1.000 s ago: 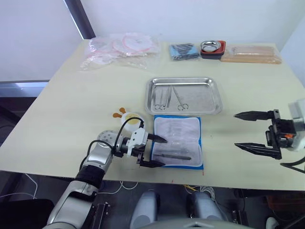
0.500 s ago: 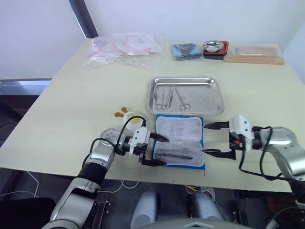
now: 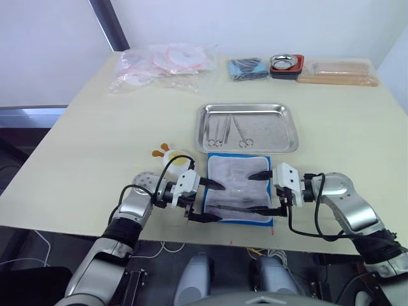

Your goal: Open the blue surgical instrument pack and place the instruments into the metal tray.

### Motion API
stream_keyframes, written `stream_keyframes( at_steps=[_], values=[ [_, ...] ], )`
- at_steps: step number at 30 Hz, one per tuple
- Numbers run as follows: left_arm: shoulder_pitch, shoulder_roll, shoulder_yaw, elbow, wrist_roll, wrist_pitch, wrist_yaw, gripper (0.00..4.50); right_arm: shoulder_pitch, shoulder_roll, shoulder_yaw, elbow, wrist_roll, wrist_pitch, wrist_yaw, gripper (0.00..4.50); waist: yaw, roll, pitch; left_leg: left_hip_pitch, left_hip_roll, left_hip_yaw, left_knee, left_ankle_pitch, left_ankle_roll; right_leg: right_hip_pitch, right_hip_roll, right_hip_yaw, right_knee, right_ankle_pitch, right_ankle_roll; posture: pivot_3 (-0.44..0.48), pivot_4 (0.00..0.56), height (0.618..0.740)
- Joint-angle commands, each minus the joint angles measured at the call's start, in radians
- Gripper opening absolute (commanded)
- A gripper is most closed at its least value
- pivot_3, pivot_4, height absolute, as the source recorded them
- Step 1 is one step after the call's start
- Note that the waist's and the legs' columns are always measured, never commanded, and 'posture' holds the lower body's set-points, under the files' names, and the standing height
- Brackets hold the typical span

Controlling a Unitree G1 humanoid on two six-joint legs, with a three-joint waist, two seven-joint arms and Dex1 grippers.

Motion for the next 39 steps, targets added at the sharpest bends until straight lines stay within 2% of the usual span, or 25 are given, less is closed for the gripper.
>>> stream_keyframes(
  at_steps=[1, 18, 22, 29, 39],
  values=[
    [0.038, 0.023, -0.026, 0.049, 0.062, 0.046, 0.019, 4.5, -0.019, 0.008, 0.003, -0.01, -0.005, -0.019, -0.004, 4.47, -0.002, 0.0, 0.0, 0.0, 0.0, 0.0, 0.0, 0.0, 0.0, 0.0, 0.0, 0.0, 0.0, 0.0, 0.0, 0.0, 0.15, 0.74],
    [0.041, 0.031, -0.028, 0.033, 0.061, 0.055, 0.016, 4.5, -0.057, 0.037, 0.045, 0.088, -0.092, -0.047, -0.034, 4.47, -0.016, 0.0, 0.0, 0.001, 0.0, 0.0, 0.0, 0.0, 0.0, 0.0, 0.0, 0.0, 0.002, 0.0, 0.0, 0.0, 0.15, 0.74],
    [0.041, 0.032, -0.027, 0.032, 0.061, 0.055, 0.016, 4.5, -0.048, 0.027, 0.068, 0.09, -0.113, -0.064, -0.016, 3.33, -0.017, 0.0, 0.0, 0.001, 0.0, 0.0, 0.0, 0.0, 0.0, 0.0, 0.0, 0.0, 0.002, 0.0, 0.0, 0.0, 0.15, 0.74],
    [0.04, 0.033, -0.025, 0.037, 0.061, 0.055, 0.017, 4.5, -0.031, 0.005, 0.088, 0.087, -0.118, -0.058, 0.005, 0.04, -0.017, 0.0, 0.0, 0.001, 0.0, 0.0, 0.0, 0.0, 0.0, 0.0, 0.0, 0.0, 0.002, 0.0, 0.0, 0.0, 0.15, 0.74],
    [0.05, 0.038, -0.024, 0.031, 0.059, 0.057, 0.017, 4.5, -0.002, 0.0, 0.084, 0.041, -0.107, -0.047, -0.005, 0.04, -0.017, 0.0, 0.0, 0.001, 0.0, 0.0, 0.0, 0.0, 0.0, 0.0, 0.0, 0.001, 0.002, 0.0, 0.0, 0.0, 0.15, 0.74]
  ],
)
